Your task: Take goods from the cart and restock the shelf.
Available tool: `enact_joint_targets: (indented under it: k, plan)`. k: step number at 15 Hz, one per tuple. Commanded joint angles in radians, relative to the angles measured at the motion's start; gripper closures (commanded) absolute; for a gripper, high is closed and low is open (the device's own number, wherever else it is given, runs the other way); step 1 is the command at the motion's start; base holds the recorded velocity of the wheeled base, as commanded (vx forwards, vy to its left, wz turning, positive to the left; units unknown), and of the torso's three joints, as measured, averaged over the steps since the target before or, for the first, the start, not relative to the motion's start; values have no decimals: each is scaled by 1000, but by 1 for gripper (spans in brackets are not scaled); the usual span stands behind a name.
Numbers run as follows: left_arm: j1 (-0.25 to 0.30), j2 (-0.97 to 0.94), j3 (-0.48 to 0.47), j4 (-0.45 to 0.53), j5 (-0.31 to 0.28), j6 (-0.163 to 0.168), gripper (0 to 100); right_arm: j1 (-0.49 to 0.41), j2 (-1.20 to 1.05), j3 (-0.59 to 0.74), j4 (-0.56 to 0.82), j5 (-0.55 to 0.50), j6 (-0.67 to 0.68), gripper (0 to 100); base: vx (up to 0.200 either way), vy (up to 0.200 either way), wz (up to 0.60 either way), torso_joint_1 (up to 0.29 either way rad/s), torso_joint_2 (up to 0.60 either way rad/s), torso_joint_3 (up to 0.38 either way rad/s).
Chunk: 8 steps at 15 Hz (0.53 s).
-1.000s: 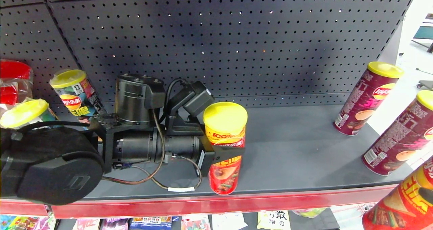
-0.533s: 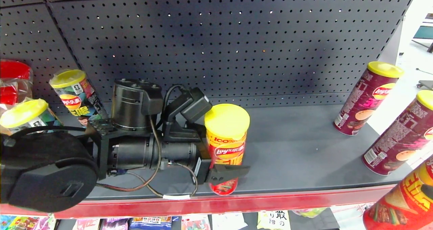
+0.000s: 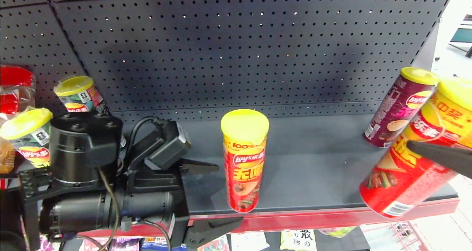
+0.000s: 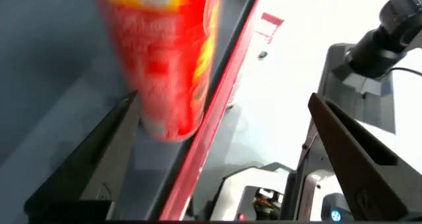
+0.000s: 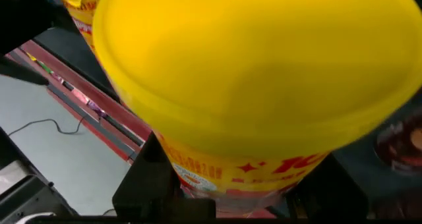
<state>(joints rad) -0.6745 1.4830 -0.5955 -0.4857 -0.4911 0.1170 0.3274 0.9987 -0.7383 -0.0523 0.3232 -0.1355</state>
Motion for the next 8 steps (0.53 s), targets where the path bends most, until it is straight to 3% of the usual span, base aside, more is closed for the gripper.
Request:
enact_joint_targets:
  k: [1, 5, 8]
  plan:
    - [6, -107, 79, 1, 25, -2, 0, 73, 210, -79, -66, -1, 1, 100, 0, 0, 0, 0, 0, 0]
    - [32, -173, 140, 1, 43, -22, 0, 82, 337, -105, -182, 0, 1, 100, 0, 0, 0, 0, 0, 0]
    - [32, -256, 198, 6, 94, -39, 0, 101, 497, -227, -215, 2, 2, 100, 0, 0, 0, 0, 0, 0]
